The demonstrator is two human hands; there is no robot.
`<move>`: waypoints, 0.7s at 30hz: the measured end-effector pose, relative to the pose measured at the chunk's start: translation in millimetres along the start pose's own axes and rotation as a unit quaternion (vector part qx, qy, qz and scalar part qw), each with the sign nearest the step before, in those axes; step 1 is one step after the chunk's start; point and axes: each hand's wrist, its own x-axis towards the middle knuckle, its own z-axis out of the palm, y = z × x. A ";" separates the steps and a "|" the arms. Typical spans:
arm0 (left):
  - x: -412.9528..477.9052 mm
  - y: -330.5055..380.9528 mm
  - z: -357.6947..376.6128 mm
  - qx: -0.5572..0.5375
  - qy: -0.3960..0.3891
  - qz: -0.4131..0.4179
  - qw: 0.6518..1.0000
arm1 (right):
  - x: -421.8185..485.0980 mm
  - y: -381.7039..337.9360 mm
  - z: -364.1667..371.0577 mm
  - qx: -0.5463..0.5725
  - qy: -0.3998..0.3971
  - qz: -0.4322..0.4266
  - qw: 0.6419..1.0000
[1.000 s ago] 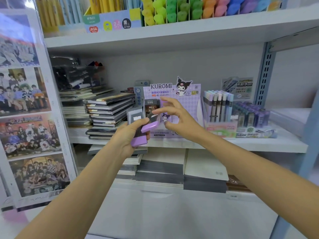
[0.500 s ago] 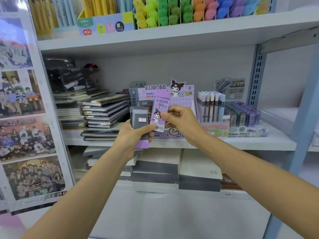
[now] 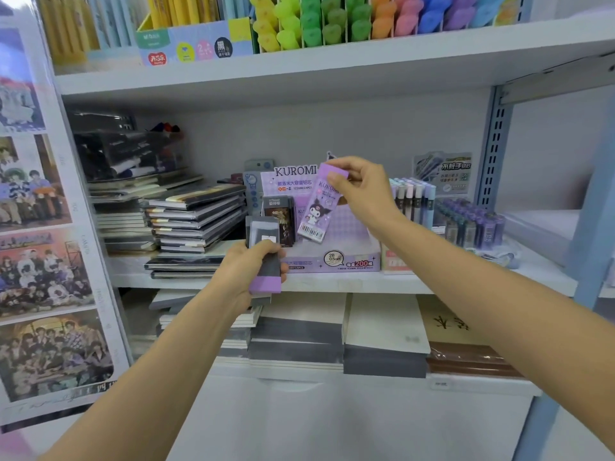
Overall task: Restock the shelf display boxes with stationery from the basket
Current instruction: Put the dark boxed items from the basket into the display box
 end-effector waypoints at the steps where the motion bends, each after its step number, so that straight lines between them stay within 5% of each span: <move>1: 1.3 -0.3 -3.1 -0.012 -0.001 -0.009 1.000 | 5.7 0.6 1.0 -0.020 0.017 -0.014 1.000; 21: 13.5 -14.8 -27.1 -0.022 -0.036 0.051 0.998 | 32.8 43.2 34.5 -0.213 -0.060 -0.079 0.972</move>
